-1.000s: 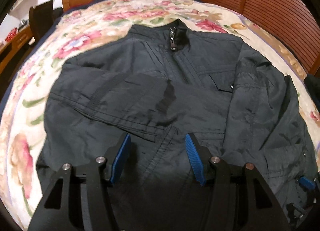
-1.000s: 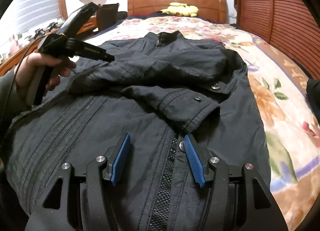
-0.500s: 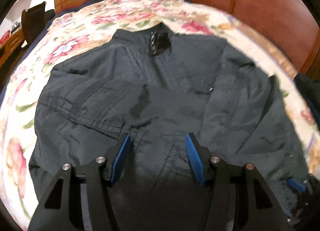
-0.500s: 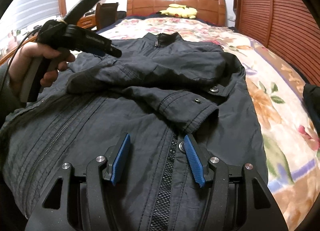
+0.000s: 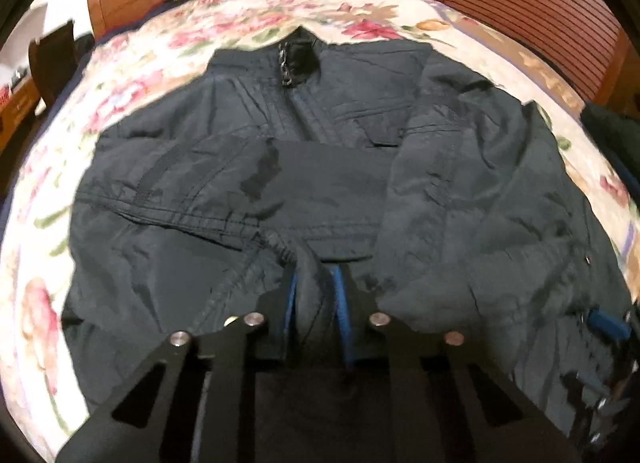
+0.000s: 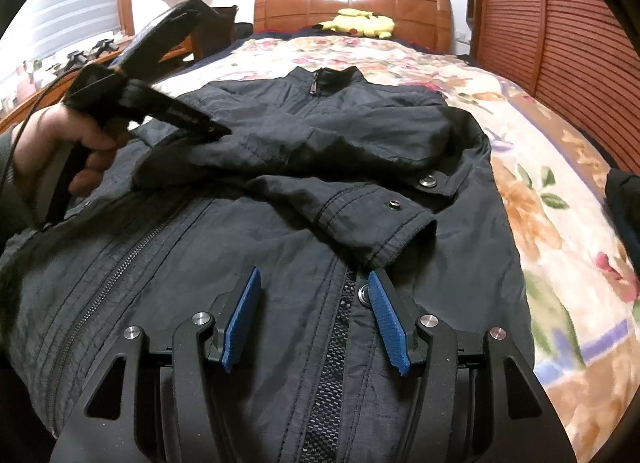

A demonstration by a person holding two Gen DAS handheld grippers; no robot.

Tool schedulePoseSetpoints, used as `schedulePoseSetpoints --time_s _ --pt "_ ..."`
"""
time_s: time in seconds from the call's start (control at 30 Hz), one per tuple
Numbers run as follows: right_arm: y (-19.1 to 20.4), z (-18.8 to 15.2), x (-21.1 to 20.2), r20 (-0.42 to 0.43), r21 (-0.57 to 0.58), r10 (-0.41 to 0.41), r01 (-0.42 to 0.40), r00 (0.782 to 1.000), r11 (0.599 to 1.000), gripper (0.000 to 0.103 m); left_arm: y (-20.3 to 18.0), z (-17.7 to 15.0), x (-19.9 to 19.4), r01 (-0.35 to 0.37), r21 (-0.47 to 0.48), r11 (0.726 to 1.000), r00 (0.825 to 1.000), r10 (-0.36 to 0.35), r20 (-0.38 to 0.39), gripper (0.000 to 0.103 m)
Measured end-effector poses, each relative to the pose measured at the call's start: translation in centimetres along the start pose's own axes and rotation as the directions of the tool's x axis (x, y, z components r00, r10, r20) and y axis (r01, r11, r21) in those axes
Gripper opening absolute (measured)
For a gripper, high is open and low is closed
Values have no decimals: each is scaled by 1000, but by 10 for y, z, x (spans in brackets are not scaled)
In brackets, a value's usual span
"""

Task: Fold large clothes
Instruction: 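Lift the hem with the left tool, fold it toward the collar, open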

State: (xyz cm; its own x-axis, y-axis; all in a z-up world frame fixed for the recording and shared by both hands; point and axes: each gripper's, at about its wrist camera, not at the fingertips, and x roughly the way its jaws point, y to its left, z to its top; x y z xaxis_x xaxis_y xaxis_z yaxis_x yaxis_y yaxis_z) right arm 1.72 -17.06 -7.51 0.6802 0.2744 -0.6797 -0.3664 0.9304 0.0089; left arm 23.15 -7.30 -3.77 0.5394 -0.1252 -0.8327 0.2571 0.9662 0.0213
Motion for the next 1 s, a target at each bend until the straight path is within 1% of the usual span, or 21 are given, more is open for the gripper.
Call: schedulePoseSetpoints --time_s 0.1,0.23,0.33,0.4,0.47,0.6,0.67,0.8,0.87,1.0 --pt "-1 0 -4 7 14 -4 4 1000 1000 58 -2 -8 -30 -38 21 999 996 36 85 13" --pt "-8 -1 -16 31 41 -18 17 999 999 58 -3 -32 -86 -60 22 998 977 54 208 12" --pt "-14 -2 -27 41 61 -36 33 999 998 58 -7 -59 -116 -43 32 999 969 34 247 12" --pt "-15 -3 -35 52 70 -46 42 998 997 58 -14 -78 -128 -54 48 997 964 40 261 12" --pt "-18 -3 -43 63 84 -58 53 996 995 58 -18 -99 -138 -35 43 998 964 22 266 12" --pt "-20 -4 -55 73 102 -70 63 995 993 58 -24 -131 -144 -14 27 1000 963 6 270 13" --pt "-19 -4 -60 77 106 -73 64 994 992 58 -27 -143 -146 -7 26 1000 966 0 259 13" --pt "-13 -4 -65 80 99 -77 68 994 993 58 -33 -158 -157 -24 23 999 968 17 249 13" --pt "-11 -3 -68 83 97 -77 68 994 993 58 -33 -163 -166 -39 24 999 965 31 259 13" --pt "-8 0 -75 97 98 -75 65 992 993 58 -31 -165 -186 -31 21 999 959 24 282 13"
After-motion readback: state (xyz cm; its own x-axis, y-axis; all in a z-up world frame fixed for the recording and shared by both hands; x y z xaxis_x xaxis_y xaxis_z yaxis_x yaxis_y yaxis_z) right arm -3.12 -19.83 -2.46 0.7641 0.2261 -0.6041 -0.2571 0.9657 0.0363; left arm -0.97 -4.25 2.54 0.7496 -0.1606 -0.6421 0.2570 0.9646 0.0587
